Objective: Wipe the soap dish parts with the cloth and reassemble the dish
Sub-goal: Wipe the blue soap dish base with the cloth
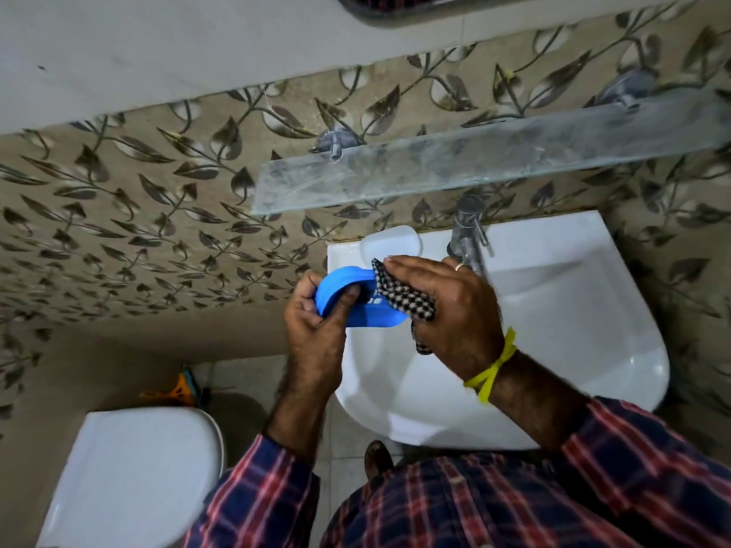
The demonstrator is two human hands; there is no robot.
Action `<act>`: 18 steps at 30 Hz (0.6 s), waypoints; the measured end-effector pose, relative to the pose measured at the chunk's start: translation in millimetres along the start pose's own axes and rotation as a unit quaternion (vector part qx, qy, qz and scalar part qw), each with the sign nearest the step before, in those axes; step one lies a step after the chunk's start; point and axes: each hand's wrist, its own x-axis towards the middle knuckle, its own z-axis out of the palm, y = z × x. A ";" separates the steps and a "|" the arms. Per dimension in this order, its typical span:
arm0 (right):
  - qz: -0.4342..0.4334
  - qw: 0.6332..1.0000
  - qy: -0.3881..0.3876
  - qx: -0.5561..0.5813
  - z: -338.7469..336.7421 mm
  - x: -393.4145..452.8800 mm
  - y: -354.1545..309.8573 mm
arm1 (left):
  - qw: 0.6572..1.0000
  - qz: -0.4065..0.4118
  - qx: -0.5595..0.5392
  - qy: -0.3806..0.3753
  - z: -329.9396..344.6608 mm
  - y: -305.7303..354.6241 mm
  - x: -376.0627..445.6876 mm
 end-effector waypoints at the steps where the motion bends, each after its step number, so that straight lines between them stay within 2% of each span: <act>1: 0.007 1.000 0.013 -0.010 -0.4 2.7 2.2 | 1.000 -0.021 -0.005 -0.012 2.8 -0.3 -2.6; 3: 0.000 0.999 0.020 -0.047 -1.1 6.1 5.2 | 0.997 -0.053 0.022 -0.042 5.5 0.7 -4.7; 4: -0.010 0.998 0.016 -0.067 -1.4 6.3 5.9 | 0.994 -0.054 0.072 -0.065 5.3 3.2 -2.7; 6: -0.029 0.995 0.012 -0.090 -2.0 7.7 9.1 | 0.970 -0.016 0.216 -0.115 7.1 13.9 2.8; 8: -0.036 0.996 0.021 -0.085 -0.7 10.5 9.7 | 0.957 0.020 0.272 -0.097 14.3 25.3 5.5; 12: -0.093 0.991 0.038 -0.091 -1.9 -2.4 11.1 | 0.981 -0.001 0.187 -0.047 13.3 22.7 -0.6; 15: -0.029 0.997 0.049 -0.048 -5.9 -0.5 22.9 | 0.990 -0.015 0.135 -0.039 13.3 13.2 -7.2; 18: 0.011 0.998 0.060 0.004 -1.1 7.2 16.1 | 0.997 -0.049 0.061 0.009 16.4 7.7 -5.3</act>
